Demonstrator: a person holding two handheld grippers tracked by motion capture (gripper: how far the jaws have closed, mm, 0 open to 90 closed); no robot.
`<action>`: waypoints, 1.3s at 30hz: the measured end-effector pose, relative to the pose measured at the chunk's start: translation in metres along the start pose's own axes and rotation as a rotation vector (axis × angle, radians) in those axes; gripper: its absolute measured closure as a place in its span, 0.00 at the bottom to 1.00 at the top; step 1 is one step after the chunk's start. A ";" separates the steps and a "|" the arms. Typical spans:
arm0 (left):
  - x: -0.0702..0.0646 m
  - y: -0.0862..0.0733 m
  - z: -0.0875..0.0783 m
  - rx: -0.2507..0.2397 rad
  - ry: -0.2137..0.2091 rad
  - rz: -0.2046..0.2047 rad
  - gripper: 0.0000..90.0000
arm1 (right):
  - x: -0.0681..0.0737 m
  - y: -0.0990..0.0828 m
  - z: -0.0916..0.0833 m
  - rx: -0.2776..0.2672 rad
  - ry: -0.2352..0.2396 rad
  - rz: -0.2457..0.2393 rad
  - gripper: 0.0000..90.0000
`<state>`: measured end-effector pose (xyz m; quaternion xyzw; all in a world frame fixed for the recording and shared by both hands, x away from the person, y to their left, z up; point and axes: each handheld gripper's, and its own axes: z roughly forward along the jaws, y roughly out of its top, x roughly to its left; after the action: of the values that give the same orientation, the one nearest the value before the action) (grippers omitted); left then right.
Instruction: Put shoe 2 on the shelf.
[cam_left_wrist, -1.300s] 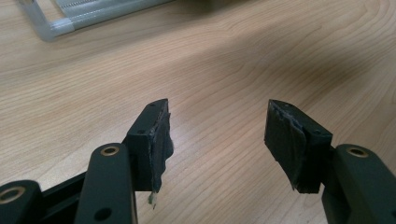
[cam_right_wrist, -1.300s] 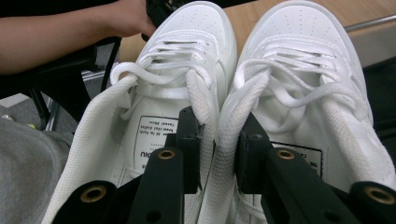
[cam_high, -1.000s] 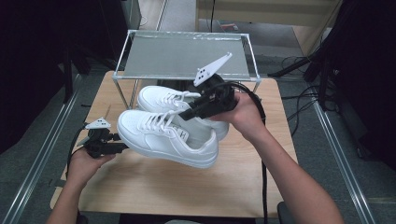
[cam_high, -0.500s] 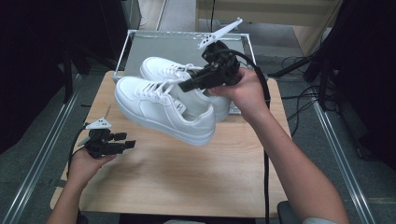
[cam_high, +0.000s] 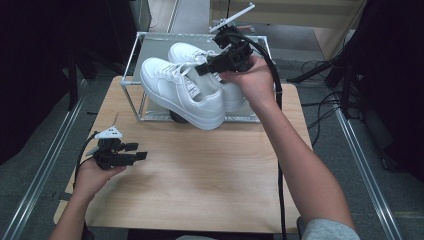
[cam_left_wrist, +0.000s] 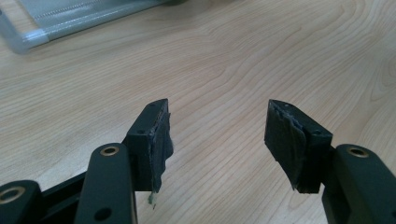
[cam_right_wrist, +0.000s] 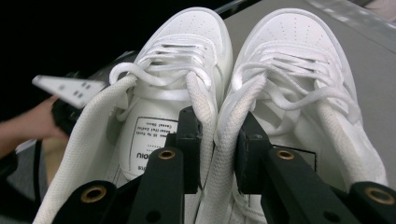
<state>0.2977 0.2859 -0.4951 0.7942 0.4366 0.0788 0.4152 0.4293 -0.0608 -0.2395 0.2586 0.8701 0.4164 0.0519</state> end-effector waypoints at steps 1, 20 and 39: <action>0.000 0.000 0.000 -0.005 0.003 0.005 0.46 | -0.003 0.001 0.002 -0.008 -0.009 0.016 0.85; -0.005 0.000 0.002 0.002 -0.008 0.025 0.46 | -0.037 0.051 0.054 -0.070 -0.289 0.290 0.85; -0.005 0.000 0.000 -0.016 -0.025 0.025 0.46 | -0.053 0.087 0.109 -0.072 -0.493 0.442 0.84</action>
<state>0.2950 0.2822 -0.4939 0.7972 0.4209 0.0776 0.4258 0.5431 0.0341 -0.2516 0.5321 0.7388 0.3731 0.1783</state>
